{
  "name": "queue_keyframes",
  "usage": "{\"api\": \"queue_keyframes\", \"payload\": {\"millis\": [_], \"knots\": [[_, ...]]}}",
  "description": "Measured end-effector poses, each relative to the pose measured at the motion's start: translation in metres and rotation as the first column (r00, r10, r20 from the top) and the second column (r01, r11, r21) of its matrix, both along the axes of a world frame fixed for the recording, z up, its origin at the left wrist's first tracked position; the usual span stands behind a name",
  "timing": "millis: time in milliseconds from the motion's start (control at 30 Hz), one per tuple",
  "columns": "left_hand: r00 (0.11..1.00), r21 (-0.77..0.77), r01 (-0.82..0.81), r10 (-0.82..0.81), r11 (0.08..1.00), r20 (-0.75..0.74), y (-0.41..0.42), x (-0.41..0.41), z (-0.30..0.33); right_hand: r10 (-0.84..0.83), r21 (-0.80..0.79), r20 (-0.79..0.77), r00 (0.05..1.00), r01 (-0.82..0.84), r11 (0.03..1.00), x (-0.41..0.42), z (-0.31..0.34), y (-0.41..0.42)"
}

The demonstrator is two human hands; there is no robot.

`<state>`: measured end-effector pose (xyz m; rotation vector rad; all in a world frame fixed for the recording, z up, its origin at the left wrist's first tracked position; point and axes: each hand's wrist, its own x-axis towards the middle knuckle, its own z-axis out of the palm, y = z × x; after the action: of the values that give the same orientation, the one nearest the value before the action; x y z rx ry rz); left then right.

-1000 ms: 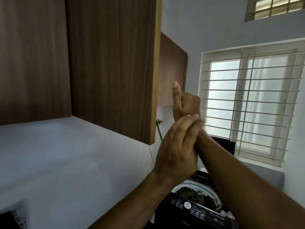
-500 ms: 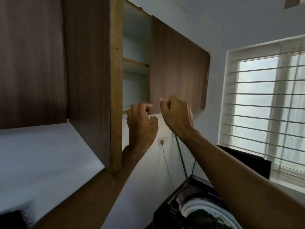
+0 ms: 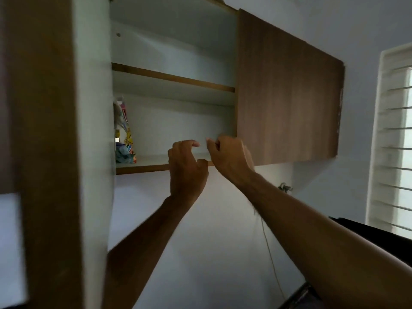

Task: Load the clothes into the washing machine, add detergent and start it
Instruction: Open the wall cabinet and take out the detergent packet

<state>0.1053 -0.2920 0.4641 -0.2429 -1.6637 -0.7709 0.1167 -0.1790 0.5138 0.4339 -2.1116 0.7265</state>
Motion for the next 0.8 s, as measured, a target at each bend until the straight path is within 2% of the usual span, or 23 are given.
{"api": "queue_keyframes", "payload": {"millis": [233,467,633,800], "knots": [[0.997,0.053,-0.073,0.073,0.996,0.002,-0.020,-0.054,0.012,0.083,0.009,-0.038,0.996,-0.082,0.997,-0.069,0.021,-0.020],[0.986,0.095,-0.163,0.159,0.982,0.046,-0.056,-0.097,0.014,0.275,0.016,0.060,0.960,-0.276,0.961,-0.144,0.022,-0.068],[0.947,0.097,-0.310,0.299,0.946,0.114,-0.090,-0.120,0.020,0.433,-0.033,0.151,0.889,-0.433,0.901,-0.186,0.018,-0.109],[0.893,0.136,-0.433,0.404,0.891,0.199,-0.125,-0.136,0.029,0.616,-0.159,0.269,0.741,-0.596,0.787,-0.211,0.011,-0.157]]}}
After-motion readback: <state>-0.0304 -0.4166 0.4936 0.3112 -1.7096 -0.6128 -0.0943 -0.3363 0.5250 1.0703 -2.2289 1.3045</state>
